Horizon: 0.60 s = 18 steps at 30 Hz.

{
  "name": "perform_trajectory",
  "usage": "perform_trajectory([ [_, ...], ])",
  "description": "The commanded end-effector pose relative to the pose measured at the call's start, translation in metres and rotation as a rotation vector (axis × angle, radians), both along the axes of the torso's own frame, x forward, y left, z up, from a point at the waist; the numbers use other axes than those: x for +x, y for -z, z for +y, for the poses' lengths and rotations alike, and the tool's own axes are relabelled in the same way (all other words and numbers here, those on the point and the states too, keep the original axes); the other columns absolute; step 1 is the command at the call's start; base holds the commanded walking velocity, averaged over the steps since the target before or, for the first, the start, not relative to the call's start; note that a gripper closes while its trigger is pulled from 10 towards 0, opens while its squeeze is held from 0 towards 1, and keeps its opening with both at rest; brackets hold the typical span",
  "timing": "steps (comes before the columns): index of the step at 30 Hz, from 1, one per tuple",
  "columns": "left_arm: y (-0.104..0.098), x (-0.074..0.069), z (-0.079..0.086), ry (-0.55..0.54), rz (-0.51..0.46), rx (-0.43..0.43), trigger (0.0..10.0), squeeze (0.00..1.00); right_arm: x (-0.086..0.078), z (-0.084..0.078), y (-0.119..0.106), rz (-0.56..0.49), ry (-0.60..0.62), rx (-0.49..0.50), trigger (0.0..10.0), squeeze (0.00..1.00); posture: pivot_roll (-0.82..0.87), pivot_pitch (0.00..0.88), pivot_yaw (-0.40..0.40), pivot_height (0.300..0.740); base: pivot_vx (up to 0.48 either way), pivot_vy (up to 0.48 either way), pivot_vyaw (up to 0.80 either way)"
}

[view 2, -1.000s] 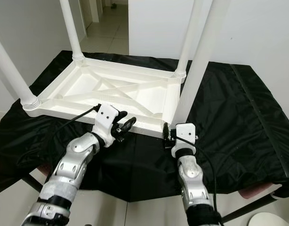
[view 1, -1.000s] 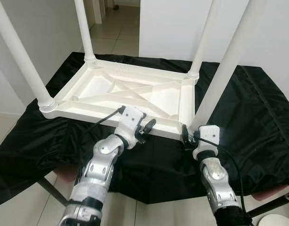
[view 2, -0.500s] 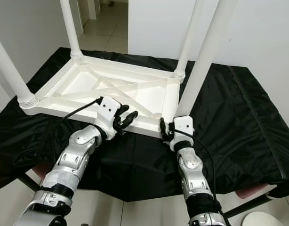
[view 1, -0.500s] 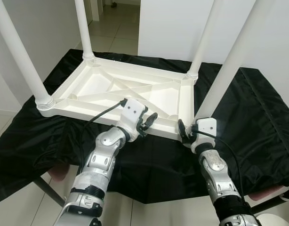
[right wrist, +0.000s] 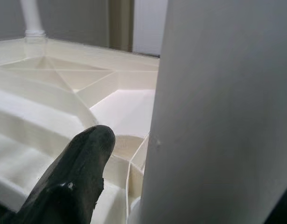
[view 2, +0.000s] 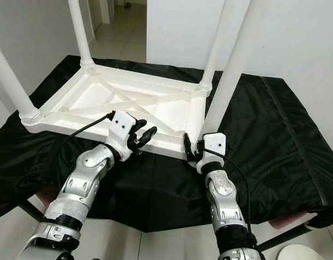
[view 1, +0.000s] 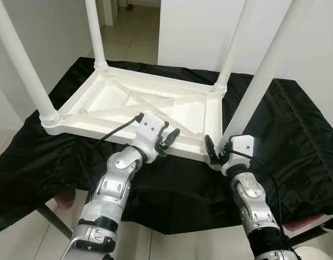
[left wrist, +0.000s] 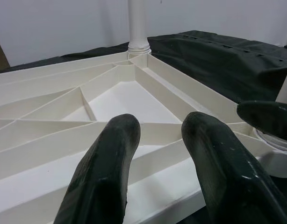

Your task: Building children table

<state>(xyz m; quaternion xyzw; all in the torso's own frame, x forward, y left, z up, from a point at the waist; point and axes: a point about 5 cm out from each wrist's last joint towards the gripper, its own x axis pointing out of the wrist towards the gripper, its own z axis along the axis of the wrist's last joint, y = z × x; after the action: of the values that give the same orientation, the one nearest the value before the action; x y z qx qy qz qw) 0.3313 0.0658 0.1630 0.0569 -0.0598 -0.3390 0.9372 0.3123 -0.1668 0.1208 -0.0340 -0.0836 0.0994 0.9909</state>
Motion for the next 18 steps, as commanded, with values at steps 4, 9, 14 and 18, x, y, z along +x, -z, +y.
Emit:
perform_trajectory([
  [4,-0.004,0.002,-0.001,-0.043,-0.005,0.004,10.0,0.00,0.003,-0.001,0.000,0.028,-0.065,-0.011,10.0,0.00,0.03,0.000,-0.065,0.740,0.000,0.000,0.00],
  [9,-0.018,-0.015,-0.009,0.113,-0.033,0.041,10.0,0.00,0.013,-0.004,-0.015,0.055,-0.284,-0.088,10.0,0.00,0.06,0.000,-0.073,0.740,0.000,0.000,0.00],
  [14,-0.023,-0.026,-0.020,0.215,-0.077,0.061,10.0,0.00,0.018,-0.007,-0.017,0.073,-0.399,-0.167,10.0,0.00,0.07,0.000,-0.080,0.740,0.000,0.000,0.00],
  [18,-0.018,-0.028,-0.025,0.222,-0.097,0.096,10.0,0.00,0.016,-0.011,-0.010,0.111,-0.433,-0.189,0.0,0.00,0.07,0.000,-0.107,0.740,0.000,0.000,0.00],
])
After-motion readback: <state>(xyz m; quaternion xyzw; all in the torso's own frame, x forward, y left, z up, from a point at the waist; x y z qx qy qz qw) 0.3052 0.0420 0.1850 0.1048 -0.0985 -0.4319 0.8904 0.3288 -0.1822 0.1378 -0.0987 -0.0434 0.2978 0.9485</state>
